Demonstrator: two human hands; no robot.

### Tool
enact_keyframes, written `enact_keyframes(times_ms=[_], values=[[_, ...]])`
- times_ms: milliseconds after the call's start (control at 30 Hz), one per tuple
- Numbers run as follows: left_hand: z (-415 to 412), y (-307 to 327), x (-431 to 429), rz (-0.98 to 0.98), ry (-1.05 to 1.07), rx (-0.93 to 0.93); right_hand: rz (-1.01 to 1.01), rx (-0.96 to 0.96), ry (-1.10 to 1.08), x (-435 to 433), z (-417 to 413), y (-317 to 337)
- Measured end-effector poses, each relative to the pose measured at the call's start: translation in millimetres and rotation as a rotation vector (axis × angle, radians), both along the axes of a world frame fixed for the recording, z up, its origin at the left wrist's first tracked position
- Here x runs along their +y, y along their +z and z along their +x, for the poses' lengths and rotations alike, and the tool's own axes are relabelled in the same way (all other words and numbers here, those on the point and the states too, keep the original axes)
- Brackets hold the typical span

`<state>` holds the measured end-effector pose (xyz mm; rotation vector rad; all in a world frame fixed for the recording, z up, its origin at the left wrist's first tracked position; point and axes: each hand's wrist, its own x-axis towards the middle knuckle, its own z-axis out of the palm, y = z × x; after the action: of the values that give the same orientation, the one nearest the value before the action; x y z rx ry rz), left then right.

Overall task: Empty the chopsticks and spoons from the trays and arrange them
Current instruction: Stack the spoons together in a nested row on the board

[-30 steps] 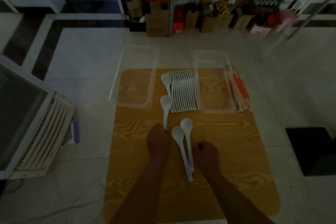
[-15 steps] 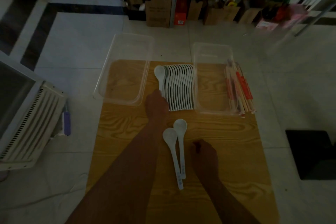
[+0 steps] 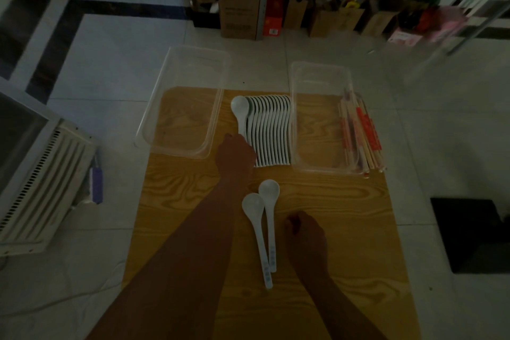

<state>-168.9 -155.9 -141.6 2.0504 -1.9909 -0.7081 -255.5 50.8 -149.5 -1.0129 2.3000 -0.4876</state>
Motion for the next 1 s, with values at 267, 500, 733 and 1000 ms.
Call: enact_keyframes(times_ms=[267,500,733,1000], values=[[-8.8,5.6,1.8,-0.019,-0.015,0.042,0.003,-0.004,-0.004,-0.5,-0.2,-3.1],[-11.1,7.5,1.3,-0.010,-0.043,-0.047,-0.002,-0.011,-0.011,-0.3,-1.0,-3.1],[-18.2,8.3,-0.2,-0.018,-0.061,-0.125,0.019,-0.003,0.004,1.0,0.6,-2.3],[-14.5,2.3,-6.3,0.016,-0.003,-0.003,0.026,0.001,0.027,-0.5,-0.2,1.2]])
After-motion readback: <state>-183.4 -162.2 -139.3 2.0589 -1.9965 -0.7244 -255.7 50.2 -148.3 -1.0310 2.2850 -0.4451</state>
